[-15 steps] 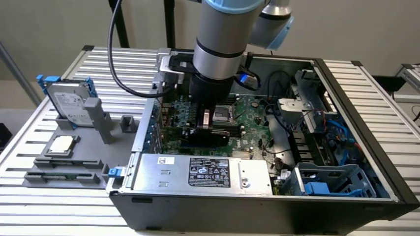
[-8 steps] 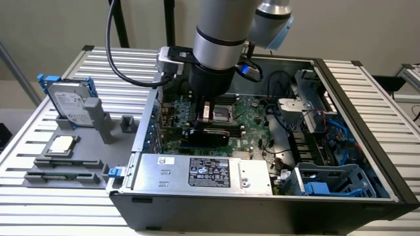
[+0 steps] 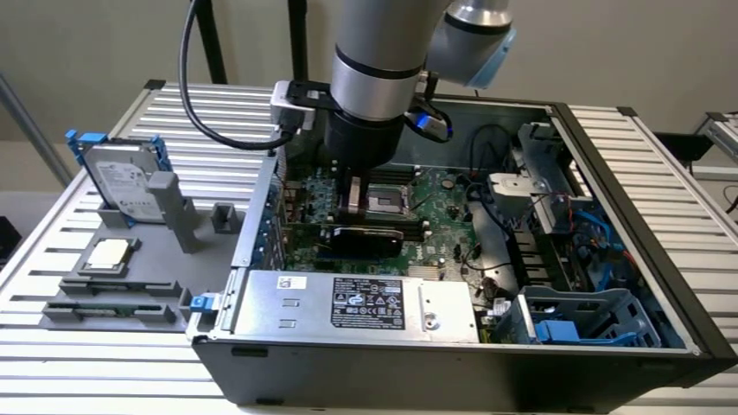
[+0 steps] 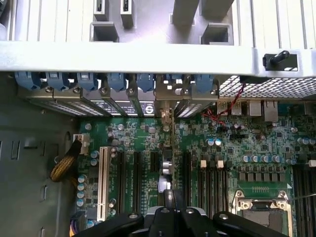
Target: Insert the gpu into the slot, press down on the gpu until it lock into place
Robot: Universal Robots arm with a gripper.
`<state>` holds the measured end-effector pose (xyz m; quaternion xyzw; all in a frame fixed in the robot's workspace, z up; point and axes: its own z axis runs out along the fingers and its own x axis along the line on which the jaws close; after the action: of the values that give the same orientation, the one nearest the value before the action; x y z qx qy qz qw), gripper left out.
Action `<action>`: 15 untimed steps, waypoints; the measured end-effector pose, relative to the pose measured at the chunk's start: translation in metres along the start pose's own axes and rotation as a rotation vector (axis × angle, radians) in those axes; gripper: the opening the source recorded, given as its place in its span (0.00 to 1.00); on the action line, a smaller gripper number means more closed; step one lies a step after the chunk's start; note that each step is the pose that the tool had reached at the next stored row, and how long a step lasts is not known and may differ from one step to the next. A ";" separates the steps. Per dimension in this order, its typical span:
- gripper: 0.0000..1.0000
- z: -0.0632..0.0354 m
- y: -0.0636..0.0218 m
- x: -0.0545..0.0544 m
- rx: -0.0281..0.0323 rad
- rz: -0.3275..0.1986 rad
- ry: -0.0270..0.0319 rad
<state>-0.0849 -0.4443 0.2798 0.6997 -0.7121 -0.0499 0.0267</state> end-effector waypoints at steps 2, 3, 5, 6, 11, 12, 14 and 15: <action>0.11 0.0033 0.0018 -0.001 0.0015 0.000 0.0030; 0.11 0.0049 0.0023 -0.002 0.0026 0.000 0.0042; 0.11 0.0079 0.0026 -0.003 0.0049 0.000 0.0065; 0.11 0.0089 0.0028 -0.003 0.0054 0.001 0.0083; 0.11 0.0146 0.0031 -0.004 0.0078 0.001 0.0155; 0.11 0.0151 0.0031 -0.004 0.0078 0.001 0.0160; 0.11 0.0151 0.0031 -0.004 0.0083 0.001 0.0162; 0.11 0.0135 0.0032 -0.004 0.0089 0.001 0.0145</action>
<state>-0.0895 -0.4398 0.2669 0.6997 -0.7126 -0.0417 0.0287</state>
